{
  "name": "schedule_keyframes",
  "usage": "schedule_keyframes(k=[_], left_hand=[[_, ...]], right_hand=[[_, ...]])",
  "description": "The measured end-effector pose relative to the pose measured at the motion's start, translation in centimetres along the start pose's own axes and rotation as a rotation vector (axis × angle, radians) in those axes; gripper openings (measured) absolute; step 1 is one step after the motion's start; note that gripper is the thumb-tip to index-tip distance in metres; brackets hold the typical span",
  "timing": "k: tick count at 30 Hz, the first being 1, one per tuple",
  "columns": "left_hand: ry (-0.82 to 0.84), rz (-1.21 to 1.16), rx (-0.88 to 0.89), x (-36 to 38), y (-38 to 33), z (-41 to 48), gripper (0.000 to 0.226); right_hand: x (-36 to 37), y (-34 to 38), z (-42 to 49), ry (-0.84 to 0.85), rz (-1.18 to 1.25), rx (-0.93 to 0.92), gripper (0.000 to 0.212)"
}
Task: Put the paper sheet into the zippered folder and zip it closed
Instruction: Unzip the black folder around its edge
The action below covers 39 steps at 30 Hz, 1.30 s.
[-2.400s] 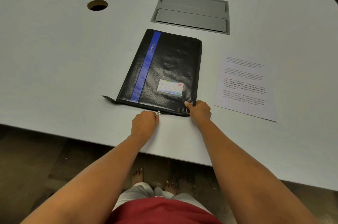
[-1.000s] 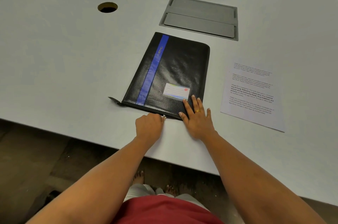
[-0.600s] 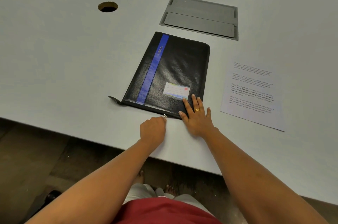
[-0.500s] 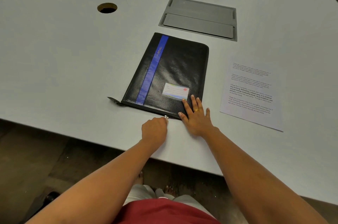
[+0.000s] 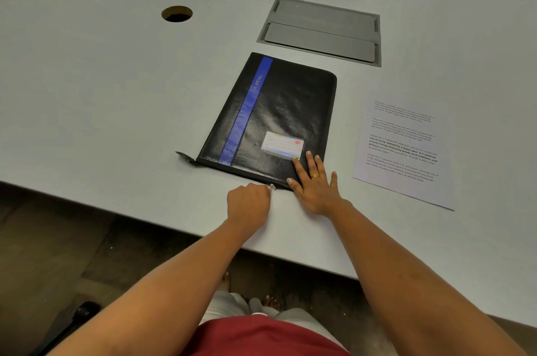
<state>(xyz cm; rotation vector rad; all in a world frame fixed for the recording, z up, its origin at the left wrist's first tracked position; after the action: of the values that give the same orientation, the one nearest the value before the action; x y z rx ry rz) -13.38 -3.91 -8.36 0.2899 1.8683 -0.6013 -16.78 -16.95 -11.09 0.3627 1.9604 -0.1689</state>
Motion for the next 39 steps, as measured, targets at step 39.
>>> schedule_keyframes(k=[39], left_hand=[[-0.066, -0.083, -0.087, -1.1, 3.5, 0.6, 0.039]], right_hand=[[-2.4, 1.9, -1.7, -0.162, -0.451, -0.233, 0.053]])
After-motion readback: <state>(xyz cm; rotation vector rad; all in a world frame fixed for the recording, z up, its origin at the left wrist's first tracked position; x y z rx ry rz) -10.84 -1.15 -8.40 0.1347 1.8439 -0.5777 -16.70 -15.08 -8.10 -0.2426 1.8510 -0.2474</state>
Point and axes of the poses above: each hand's wrist, its own z-axis towards the middle knuckle, its own x-axis out of the palm, y = z × x, the point moved 9 cm from there along z, towards the middle knuckle, and after that the axes turned 15 degrees about -z, right-handed, at the moved point
